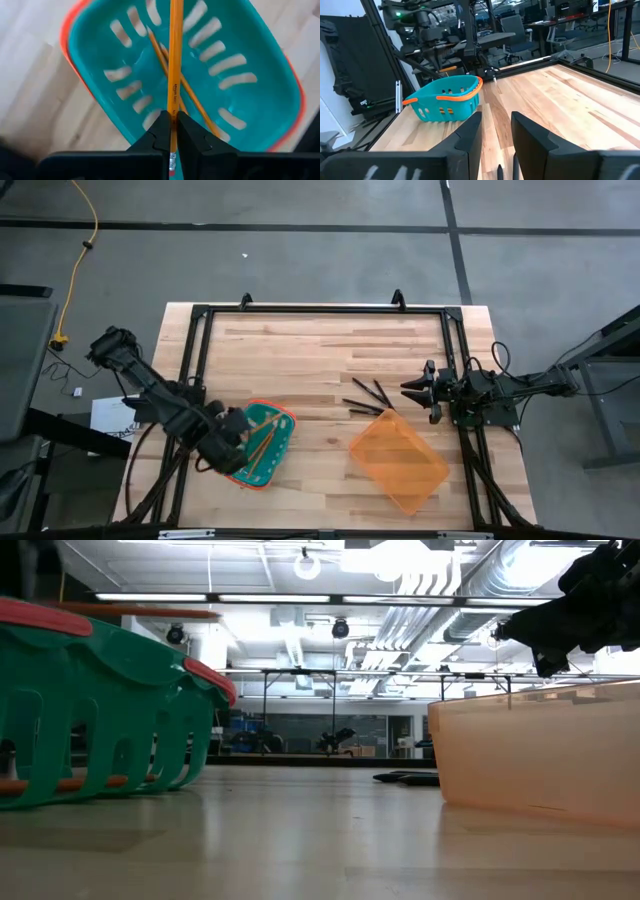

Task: Sort pens & pencils
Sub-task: Put the orange pencil into the blue basket

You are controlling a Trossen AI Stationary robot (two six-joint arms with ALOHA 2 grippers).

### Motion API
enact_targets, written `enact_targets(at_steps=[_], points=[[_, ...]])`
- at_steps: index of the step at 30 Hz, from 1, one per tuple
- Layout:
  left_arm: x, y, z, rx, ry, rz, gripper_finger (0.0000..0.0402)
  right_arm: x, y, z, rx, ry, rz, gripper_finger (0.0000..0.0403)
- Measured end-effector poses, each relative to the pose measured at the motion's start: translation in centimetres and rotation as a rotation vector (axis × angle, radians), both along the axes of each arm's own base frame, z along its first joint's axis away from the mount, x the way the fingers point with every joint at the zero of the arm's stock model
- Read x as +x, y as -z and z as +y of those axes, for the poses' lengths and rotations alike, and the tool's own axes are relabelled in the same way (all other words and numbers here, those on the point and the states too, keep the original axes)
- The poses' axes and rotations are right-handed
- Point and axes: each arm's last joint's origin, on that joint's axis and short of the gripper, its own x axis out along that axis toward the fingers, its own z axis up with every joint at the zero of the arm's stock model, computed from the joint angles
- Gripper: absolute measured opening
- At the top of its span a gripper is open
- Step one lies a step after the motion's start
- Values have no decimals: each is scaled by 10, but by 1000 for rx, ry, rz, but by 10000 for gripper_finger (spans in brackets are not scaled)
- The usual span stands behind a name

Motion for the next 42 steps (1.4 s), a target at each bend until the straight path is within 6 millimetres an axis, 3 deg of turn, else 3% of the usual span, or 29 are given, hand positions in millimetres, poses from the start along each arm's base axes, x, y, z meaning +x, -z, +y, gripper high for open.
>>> enact_targets(at_steps=[8, 18, 42], points=[[-15, 2, -23, -35, -40, -10, 5, 0, 0, 0, 0, 0, 0, 96], [-2, 19, -27, 90, -64, -21, 5, 0, 0, 0, 0, 0, 0, 96], [22, 65, -50, 79, -43, 106, 5, 0, 0, 0, 0, 0, -1, 96]])
